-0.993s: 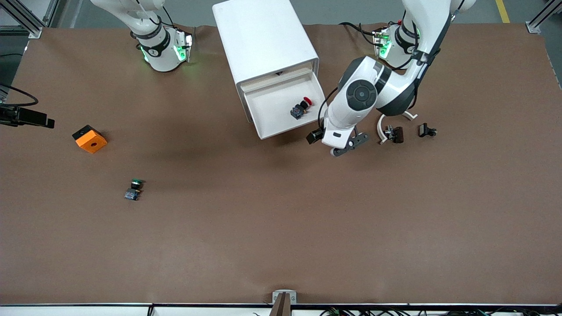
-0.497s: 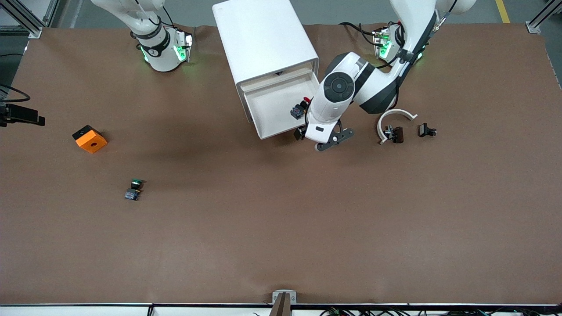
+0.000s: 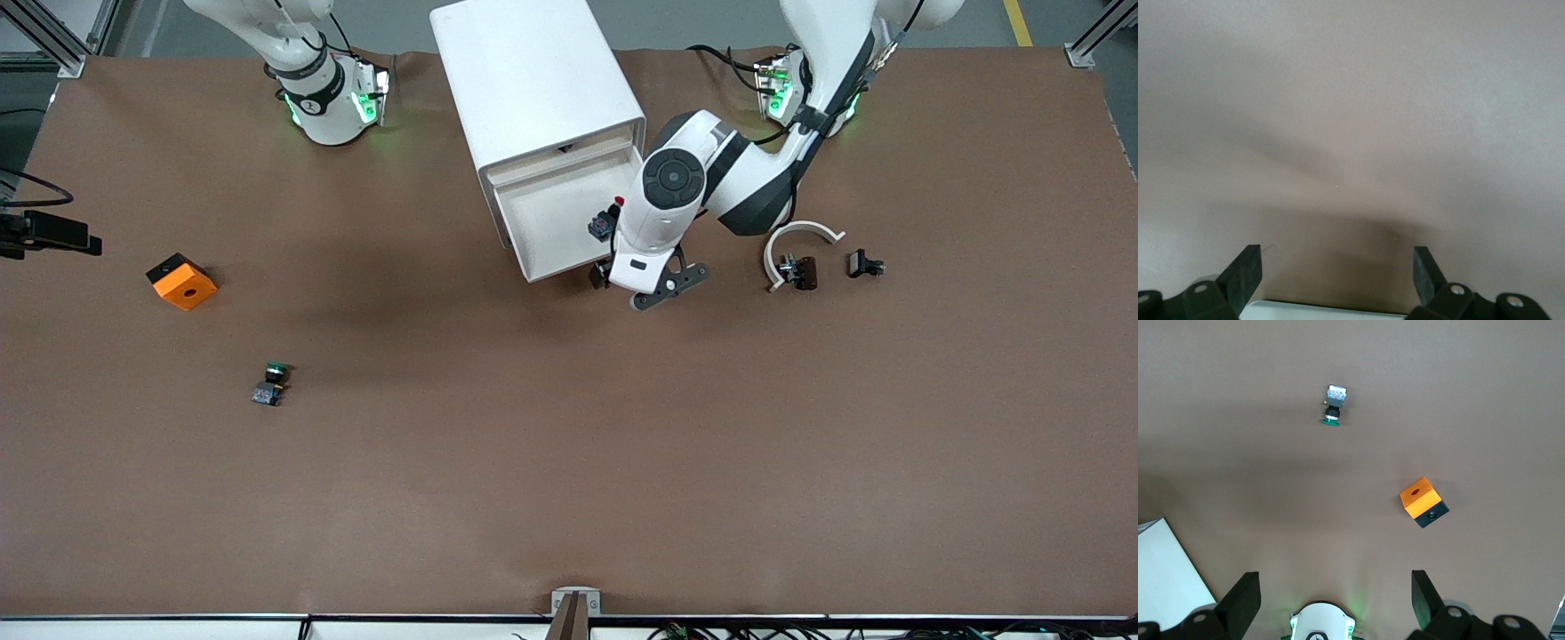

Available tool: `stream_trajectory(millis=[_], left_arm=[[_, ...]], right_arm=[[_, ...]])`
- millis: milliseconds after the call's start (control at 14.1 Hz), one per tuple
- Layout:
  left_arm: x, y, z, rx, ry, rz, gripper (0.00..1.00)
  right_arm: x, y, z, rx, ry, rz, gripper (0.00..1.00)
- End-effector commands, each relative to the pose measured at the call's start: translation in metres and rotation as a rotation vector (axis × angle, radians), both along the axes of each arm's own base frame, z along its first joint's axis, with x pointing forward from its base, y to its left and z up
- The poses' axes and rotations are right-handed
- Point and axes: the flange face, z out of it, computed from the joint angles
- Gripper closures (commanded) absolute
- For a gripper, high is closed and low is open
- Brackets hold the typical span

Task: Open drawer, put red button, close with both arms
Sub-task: 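Push the drawer closed into the cabinet with the left gripper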

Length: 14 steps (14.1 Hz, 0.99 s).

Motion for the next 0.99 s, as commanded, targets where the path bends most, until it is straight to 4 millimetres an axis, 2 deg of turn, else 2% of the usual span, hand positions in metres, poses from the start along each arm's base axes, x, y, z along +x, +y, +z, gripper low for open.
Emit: stream_trajectory(millis=[0, 213, 284, 426, 568, 639, 851, 922], left_arm=[[-0.013, -0.02, -0.004, 0.021, 0.0, -0.02, 0.0], [-0.031, -0.036, -0.01, 0.034, 0.012, -0.01, 0.0], [-0.034, -0.04, -0.01, 0.033, 0.013, -0.002, 0.0], [-0.042, -0.051, -0.011, 0.032, 0.018, 0.012, 0.0], [-0.057, -0.064, -0.012, 0.04, 0.025, 0.022, 0.0], [-0.065, -0.07, -0.013, 0.043, 0.029, 0.022, 0.0], [-0.088, -0.088, -0.011, 0.047, 0.031, 0.03, 0.0], [-0.098, -0.095, -0.012, 0.051, 0.033, 0.032, 0.0]], right_arm=[[-0.002, -0.006, 0.002, 0.0, -0.009, -0.002, 0.0], [-0.005, -0.015, 0.009, -0.016, -0.008, -0.012, 0.0], [-0.007, -0.015, 0.016, -0.017, -0.017, -0.015, 0.0], [-0.012, -0.026, 0.022, -0.007, -0.018, -0.036, 0.0], [-0.015, -0.018, 0.029, -0.003, -0.025, -0.032, 0.0], [-0.023, -0.016, 0.043, 0.002, -0.058, -0.034, 0.0], [-0.029, -0.021, 0.053, 0.02, -0.085, -0.046, 0.0], [-0.037, -0.019, 0.066, 0.027, -0.109, -0.045, 0.0]])
